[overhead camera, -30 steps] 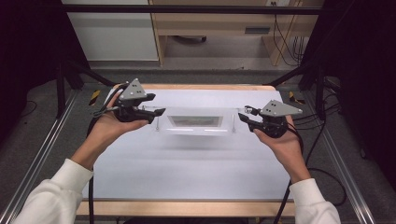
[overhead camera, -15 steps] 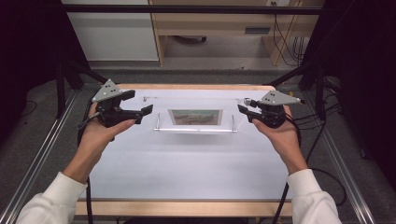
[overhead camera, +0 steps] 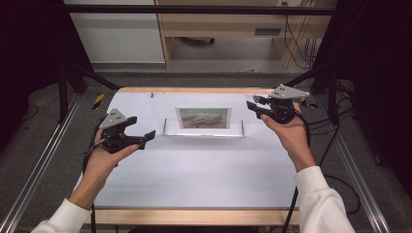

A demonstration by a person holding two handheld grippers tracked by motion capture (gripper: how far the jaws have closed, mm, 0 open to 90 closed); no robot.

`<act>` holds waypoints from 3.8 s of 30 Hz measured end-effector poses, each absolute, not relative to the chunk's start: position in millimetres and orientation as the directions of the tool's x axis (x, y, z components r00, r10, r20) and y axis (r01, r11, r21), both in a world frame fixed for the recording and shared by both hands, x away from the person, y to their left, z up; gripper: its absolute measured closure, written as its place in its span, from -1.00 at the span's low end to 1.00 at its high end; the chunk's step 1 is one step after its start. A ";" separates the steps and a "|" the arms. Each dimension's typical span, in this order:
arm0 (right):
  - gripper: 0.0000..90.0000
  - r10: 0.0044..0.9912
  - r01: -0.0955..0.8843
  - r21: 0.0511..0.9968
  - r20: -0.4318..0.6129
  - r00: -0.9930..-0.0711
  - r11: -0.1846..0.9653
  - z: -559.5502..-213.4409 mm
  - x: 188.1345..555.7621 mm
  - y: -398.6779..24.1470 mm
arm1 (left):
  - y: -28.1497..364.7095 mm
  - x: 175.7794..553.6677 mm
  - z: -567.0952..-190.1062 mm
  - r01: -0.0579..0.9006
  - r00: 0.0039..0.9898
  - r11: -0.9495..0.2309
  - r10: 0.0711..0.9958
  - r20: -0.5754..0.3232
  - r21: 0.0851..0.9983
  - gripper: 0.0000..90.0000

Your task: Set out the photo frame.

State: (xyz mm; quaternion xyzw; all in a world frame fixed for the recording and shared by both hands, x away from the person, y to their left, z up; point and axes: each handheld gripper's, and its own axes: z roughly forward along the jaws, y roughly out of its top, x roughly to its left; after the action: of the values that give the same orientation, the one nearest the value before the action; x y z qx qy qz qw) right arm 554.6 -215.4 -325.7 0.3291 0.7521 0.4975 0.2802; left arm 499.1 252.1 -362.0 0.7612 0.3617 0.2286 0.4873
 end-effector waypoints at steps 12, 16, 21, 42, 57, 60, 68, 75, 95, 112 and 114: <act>0.36 0.785 0.233 0.938 -0.062 -0.617 0.257 -325.7 571.0 -215.8 | 258.0 497.3 -419.2 0.387 0.595 -0.283 0.804 -0.003 0.878 -0.77; 0.36 0.791 0.236 0.942 -0.048 -0.610 0.238 -327.0 576.3 -215.7 | 262.8 492.9 -426.4 0.392 0.583 -0.301 0.812 0.019 0.869 -0.77; 0.36 0.792 0.242 0.944 -0.033 -0.609 0.226 -327.6 582.2 -216.4 | 270.0 488.1 -436.2 0.411 0.568 -0.310 0.823 0.026 0.857 -0.77; 0.37 0.816 0.282 0.942 0.016 -0.578 0.181 -330.6 604.1 -215.8 | 287.8 475.1 -454.0 0.452 0.548 -0.332 0.836 0.037 0.828 -0.77; 0.37 0.821 0.299 0.942 0.045 -0.569 0.156 -331.8 609.1 -215.7 | 286.4 472.4 -455.7 0.450 0.560 -0.362 0.827 0.058 0.816 -0.77; 0.36 0.823 0.300 0.941 0.044 -0.567 0.157 -331.5 608.9 -215.5 | 285.6 472.3 -456.2 0.449 0.561 -0.368 0.825 0.063 0.814 -0.77; 0.27 0.832 0.313 0.935 0.037 -0.554 0.167 -332.6 608.5 -214.4 | 286.0 471.9 -457.1 0.451 0.560 -0.372 0.826 0.067 0.811 -0.77; -0.12 0.849 0.331 0.927 0.028 -0.528 0.175 -333.9 604.9 -216.1 | 285.9 472.5 -459.0 0.454 0.557 -0.369 0.828 0.065 0.811 -0.77; -0.70 0.863 0.369 0.912 0.032 -0.505 0.182 -327.2 596.4 -217.1 | 285.1 471.4 -457.9 0.451 0.554 -0.375 0.829 0.076 0.810 -0.78; -0.86 0.883 0.333 0.932 0.031 -0.468 0.144 -300.9 559.8 -226.1 | 283.5 469.6 -456.6 0.454 0.545 -0.371 0.835 0.077 0.810 -0.87; -0.86 0.884 0.339 0.930 0.034 -0.466 0.142 -299.3 553.4 -226.4 | 283.2 469.1 -456.0 0.454 0.541 -0.369 0.837 0.079 0.811 -0.89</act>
State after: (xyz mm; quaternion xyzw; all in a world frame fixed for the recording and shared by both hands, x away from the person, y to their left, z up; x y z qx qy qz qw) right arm 553.4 -226.4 -299.3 0.4353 0.7025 0.4892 0.2786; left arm 469.1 283.2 -456.0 0.7890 0.4091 0.2493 0.3846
